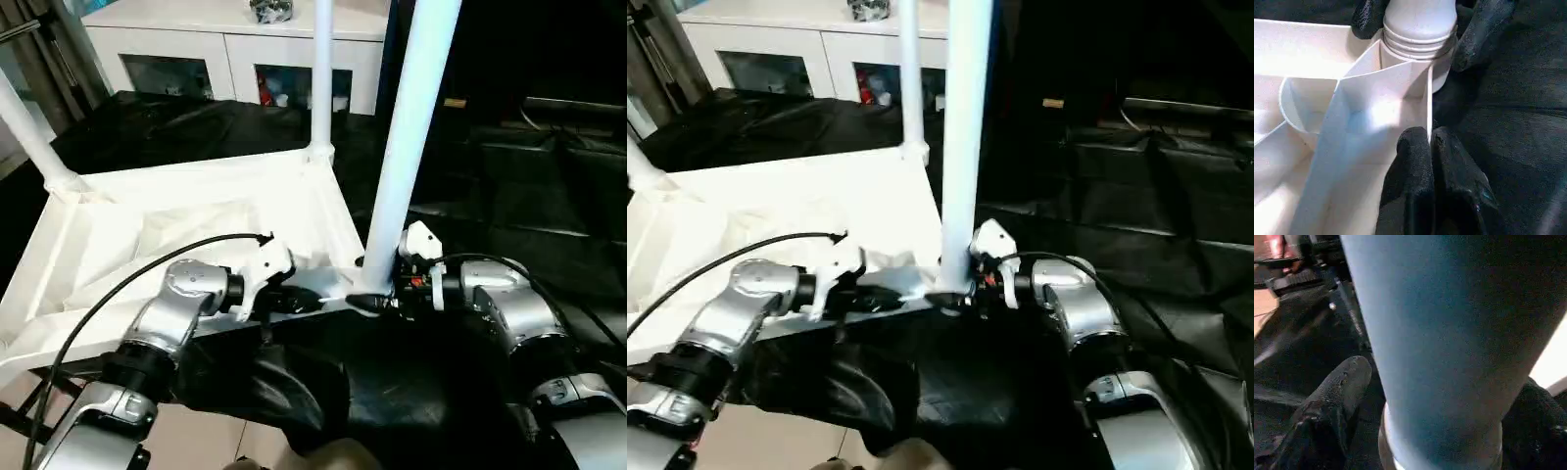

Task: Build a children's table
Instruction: Rotate leg to tighten

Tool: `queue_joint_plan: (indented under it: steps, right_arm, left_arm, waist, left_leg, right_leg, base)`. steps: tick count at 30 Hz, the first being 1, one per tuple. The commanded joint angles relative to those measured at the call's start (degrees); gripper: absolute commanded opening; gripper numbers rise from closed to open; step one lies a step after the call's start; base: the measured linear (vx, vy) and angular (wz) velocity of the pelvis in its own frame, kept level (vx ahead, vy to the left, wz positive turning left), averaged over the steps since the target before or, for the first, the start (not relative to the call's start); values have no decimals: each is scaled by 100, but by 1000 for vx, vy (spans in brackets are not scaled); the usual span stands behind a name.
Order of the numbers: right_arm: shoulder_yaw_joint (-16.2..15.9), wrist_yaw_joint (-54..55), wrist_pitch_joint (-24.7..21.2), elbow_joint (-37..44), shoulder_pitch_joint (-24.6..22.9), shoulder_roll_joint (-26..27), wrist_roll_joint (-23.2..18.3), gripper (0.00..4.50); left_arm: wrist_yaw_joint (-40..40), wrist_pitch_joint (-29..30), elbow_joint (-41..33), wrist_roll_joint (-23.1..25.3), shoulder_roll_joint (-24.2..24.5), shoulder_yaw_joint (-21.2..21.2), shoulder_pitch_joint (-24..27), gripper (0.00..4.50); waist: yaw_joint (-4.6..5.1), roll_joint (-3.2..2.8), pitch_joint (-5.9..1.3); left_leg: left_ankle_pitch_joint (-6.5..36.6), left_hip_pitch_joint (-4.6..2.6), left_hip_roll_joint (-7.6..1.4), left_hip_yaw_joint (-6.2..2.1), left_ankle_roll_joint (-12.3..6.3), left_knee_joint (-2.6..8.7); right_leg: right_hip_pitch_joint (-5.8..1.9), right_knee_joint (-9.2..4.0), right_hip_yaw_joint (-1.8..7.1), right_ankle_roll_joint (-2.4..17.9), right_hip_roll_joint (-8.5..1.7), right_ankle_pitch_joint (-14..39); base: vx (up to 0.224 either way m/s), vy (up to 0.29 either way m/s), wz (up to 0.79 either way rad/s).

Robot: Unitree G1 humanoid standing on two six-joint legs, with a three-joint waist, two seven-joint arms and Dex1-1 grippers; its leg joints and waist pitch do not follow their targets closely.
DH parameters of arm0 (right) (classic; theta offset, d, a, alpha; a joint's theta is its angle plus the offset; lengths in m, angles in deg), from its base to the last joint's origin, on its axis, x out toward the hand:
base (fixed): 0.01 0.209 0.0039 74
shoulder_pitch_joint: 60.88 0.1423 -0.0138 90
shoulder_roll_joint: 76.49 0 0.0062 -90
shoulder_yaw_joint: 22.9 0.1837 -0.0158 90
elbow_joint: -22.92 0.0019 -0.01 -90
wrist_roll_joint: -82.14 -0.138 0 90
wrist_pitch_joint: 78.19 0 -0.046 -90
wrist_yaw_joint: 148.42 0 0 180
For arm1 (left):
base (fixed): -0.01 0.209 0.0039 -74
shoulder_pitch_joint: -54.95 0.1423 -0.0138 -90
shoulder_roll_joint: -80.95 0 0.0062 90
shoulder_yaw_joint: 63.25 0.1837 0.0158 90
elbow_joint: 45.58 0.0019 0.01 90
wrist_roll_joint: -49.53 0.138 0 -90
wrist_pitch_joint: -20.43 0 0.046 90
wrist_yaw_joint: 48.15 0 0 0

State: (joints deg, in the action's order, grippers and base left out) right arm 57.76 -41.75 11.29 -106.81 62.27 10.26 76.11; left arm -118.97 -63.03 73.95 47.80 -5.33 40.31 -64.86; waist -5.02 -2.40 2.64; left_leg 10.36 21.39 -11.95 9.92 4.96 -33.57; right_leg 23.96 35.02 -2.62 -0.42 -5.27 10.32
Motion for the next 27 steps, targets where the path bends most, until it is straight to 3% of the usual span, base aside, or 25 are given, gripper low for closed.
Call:
queue_joint_plan:
  steps: [1,5,11,16,20,23,27]
  right_arm:
    - [-244,-370,-15,218,-100,34,-18,384]
    - [-281,-553,-128,348,-166,11,-78,353]
    - [-323,-622,-224,495,-239,16,-145,308]
    - [-331,-625,-289,597,-331,40,-177,278]
    - [-115,-109,-408,575,-459,311,-286,267]
    - [102,600,-443,352,-406,608,-286,265]
    - [263,2029,-306,-237,-221,1005,49,265]
  left_arm:
    - [-246,-68,-247,-242,47,23,-40,0]
    - [-518,28,-355,-349,163,25,12,0]
    - [-682,62,-437,-404,237,49,76,0]
    - [-658,27,-422,-382,239,65,91,0]
    - [-227,-23,-282,-203,100,47,39,0]
    - [377,-67,-39,102,-16,47,-64,0]
    - [1197,115,188,244,-335,-78,-215,0]
  waist:
    - [3,66,-367]
    - [3,66,-373]
    - [-5,51,-364]
    - [-8,40,-377]
    - [-13,31,-378]
    - [27,25,-333]
    - [91,19,-301]
  left_leg:
    - [1179,-36,-86,48,-452,372]
    - [1032,-39,-85,56,-525,357]
    - [1165,-46,-89,46,-427,375]
    - [1067,-48,-82,51,-444,358]
    - [1105,-44,-85,46,-397,367]
    - [1498,-68,-76,33,-220,412]
    - [1832,-99,-62,2,26,460]
  right_leg:
    - [-340,-369,140,1574,-193,794]
    - [-330,-345,136,1663,-184,544]
    - [-332,-358,140,1618,-190,781]
    - [-337,-343,138,1657,-180,533]
    - [-341,-346,141,1638,-189,562]
    - [-327,-424,141,1481,-206,1256]
    - [-295,-499,153,1190,-220,2030]
  base:
    - [0,0,0]
    - [0,0,0]
    - [0,0,0]
    - [0,0,0]
    - [0,0,0]
    - [0,0,0]
    - [0,0,0]
